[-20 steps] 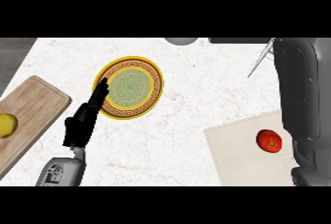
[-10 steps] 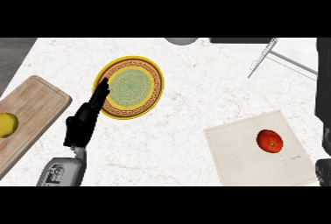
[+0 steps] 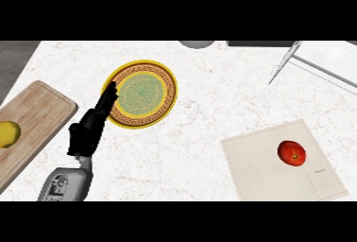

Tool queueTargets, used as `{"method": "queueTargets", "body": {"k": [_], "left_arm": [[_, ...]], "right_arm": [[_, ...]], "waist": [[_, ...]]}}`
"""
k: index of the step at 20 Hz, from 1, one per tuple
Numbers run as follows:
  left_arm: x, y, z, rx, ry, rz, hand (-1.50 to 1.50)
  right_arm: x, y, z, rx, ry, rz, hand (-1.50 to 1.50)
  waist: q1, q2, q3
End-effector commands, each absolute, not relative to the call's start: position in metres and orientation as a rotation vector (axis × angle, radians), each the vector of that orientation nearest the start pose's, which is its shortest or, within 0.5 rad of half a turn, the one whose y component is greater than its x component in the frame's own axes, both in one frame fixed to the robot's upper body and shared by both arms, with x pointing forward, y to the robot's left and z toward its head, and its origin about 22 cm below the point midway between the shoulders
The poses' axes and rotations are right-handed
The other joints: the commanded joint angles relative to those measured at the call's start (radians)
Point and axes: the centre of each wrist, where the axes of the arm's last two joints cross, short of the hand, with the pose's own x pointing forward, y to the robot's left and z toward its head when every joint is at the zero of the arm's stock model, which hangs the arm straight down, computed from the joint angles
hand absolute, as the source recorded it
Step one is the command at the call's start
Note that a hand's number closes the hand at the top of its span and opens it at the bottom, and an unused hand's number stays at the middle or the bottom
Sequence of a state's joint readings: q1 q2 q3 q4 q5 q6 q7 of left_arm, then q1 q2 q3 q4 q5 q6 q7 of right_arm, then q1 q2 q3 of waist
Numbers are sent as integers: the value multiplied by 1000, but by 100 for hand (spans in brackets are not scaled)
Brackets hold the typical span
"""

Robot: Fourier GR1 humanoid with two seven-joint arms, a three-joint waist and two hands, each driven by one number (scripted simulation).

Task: Pick the cupcake from the placemat and place it in the tiered shelf

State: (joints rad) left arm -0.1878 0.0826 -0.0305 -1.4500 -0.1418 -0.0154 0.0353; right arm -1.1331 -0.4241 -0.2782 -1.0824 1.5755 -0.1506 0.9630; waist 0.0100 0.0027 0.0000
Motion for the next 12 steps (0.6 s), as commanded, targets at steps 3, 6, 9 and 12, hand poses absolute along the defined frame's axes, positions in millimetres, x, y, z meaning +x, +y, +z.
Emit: {"method": "queueTargets", "body": {"k": [3,6,9,12], "left_arm": [[290,225,21,95,-1583,-265,0],[291,206,18,91,-1588,-270,0],[290,228,19,92,-1582,-273,0],[282,230,12,101,-1588,-279,0]], "right_arm": [[428,-305,295,-1990,-1045,-16,150],[431,-312,270,-1979,-1104,-102,150],[436,-317,259,-1966,-1098,-193,150],[424,-346,281,-1878,-1301,-396,150]], "waist": [[6,4,0],[4,3,0],[6,3,0],[16,8,2]]}}
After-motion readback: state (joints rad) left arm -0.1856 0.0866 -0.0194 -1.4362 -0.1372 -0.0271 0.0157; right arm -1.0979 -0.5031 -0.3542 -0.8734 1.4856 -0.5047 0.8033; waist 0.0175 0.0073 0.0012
